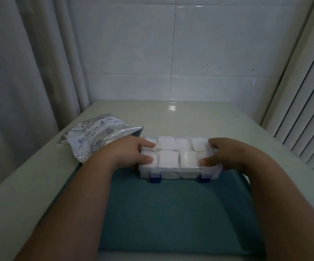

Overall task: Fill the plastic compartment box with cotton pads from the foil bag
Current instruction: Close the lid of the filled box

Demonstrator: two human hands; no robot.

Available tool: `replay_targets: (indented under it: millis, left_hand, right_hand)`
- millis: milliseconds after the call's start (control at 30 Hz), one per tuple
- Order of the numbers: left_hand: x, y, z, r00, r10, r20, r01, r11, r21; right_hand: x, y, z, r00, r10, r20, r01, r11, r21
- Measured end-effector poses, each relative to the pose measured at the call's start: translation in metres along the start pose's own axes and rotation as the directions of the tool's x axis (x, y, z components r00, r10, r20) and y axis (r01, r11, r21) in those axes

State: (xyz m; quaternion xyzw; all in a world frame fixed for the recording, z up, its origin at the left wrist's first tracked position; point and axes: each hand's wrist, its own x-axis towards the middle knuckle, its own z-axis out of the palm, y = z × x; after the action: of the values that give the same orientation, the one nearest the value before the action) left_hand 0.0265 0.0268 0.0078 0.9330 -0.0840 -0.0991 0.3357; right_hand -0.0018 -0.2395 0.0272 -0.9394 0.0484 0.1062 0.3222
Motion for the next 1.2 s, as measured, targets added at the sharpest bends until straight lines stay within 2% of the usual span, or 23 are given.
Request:
replay_targets:
  millis: [67, 133, 233, 300, 400, 500, 600, 800, 1000, 1100, 1200]
  left_hand:
    - [-0.003, 0.004, 0.000, 0.998, 0.026, -0.059, -0.023, 0.999, 0.049]
    - [-0.004, 0.008, 0.002, 0.989, 0.052, -0.142, -0.030, 0.988, 0.150]
    - [-0.005, 0.013, 0.003, 0.976, 0.070, -0.205, -0.037, 0.986, 0.161]
    - [-0.006, 0.015, 0.006, 0.984, 0.081, -0.159, -0.052, 0.983, 0.179]
    - [-0.010, 0.023, 0.018, 0.998, 0.060, -0.003, -0.055, 0.936, 0.346]
    - [-0.008, 0.027, 0.032, 0.994, 0.099, -0.042, -0.063, 0.852, 0.520]
    - [-0.009, 0.031, 0.042, 0.990, 0.103, -0.094, -0.028, 0.808, 0.588]
    - [-0.013, 0.040, 0.050, 0.992, 0.063, -0.108, 0.013, 0.810, 0.587]
    - [-0.017, 0.040, 0.036, 0.998, 0.047, -0.047, -0.016, 0.850, 0.527]
    - [-0.016, 0.035, 0.022, 0.994, 0.068, -0.083, -0.024, 0.892, 0.452]
    - [-0.011, 0.026, 0.011, 0.993, 0.058, -0.105, -0.018, 0.939, 0.344]
  right_hand:
    - [0.000, 0.000, 0.001, 0.999, -0.002, -0.040, 0.003, 1.000, 0.030]
    - [0.002, -0.001, 0.002, 0.995, -0.053, -0.090, 0.051, 0.999, -0.015]
    - [0.002, -0.001, 0.003, 0.990, -0.107, -0.089, 0.102, 0.993, -0.066]
    - [0.001, 0.000, 0.006, 0.993, -0.118, -0.023, 0.114, 0.985, -0.128]
    - [-0.001, -0.003, 0.016, 0.995, -0.096, 0.006, 0.094, 0.957, -0.273]
    - [0.000, -0.008, 0.029, 0.993, -0.093, -0.068, 0.061, 0.924, -0.377]
    - [0.004, -0.010, 0.036, 0.990, -0.095, -0.099, 0.047, 0.912, -0.408]
    - [0.004, -0.015, 0.045, 0.995, -0.052, -0.080, 0.014, 0.912, -0.410]
    - [-0.008, -0.023, 0.033, 0.995, -0.094, 0.031, 0.097, 0.870, -0.482]
    - [-0.015, -0.026, 0.022, 0.986, -0.152, 0.064, 0.163, 0.848, -0.504]
    - [-0.016, -0.024, 0.015, 0.986, -0.147, 0.082, 0.168, 0.839, -0.518]
